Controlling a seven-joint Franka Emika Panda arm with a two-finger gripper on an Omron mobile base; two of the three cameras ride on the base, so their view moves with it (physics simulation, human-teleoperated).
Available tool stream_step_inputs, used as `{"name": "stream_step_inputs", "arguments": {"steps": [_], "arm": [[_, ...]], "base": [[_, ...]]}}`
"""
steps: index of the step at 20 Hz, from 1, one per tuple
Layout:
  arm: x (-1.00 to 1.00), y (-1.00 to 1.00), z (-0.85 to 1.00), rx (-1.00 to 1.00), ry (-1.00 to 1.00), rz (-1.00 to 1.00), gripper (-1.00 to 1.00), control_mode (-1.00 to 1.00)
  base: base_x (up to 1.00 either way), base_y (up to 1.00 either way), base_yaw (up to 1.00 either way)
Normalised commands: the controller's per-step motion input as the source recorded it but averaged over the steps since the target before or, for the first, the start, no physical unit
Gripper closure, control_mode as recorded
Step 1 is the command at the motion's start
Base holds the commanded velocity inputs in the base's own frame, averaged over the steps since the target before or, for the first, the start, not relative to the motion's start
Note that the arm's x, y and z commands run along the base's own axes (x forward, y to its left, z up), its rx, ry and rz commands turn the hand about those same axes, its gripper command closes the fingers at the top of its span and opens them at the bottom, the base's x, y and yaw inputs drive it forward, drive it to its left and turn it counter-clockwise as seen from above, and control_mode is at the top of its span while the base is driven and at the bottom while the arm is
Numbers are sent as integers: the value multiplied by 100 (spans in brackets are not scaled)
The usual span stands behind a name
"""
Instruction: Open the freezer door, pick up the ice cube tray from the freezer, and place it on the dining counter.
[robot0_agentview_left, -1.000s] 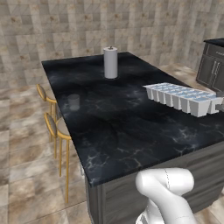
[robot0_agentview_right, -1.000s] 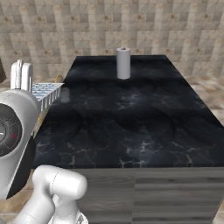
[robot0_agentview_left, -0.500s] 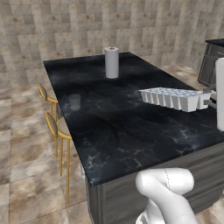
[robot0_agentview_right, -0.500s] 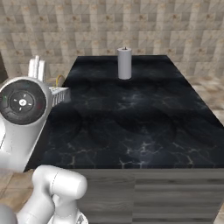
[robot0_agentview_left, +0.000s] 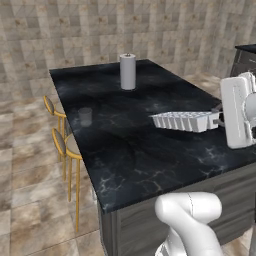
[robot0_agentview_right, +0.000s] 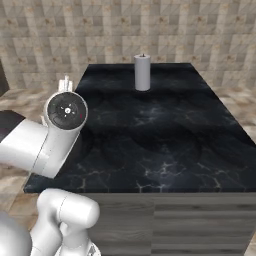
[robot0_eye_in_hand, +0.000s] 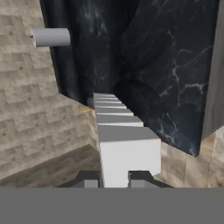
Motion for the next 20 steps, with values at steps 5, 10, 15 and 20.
{"name": "stream_step_inputs", "arguments": {"steps": [5,10,15,20], "arm": [[56,0,-50,-4,-2,3,100,-100],[49,2,-46,-3,0,0,100,-100],[53,4,-39,0,1,0,100,-100],[43,6,-48,0,4,2,100,-100]], "base": [[0,0,0],[0,0,0],[0,0,0],[0,0,0]]}}
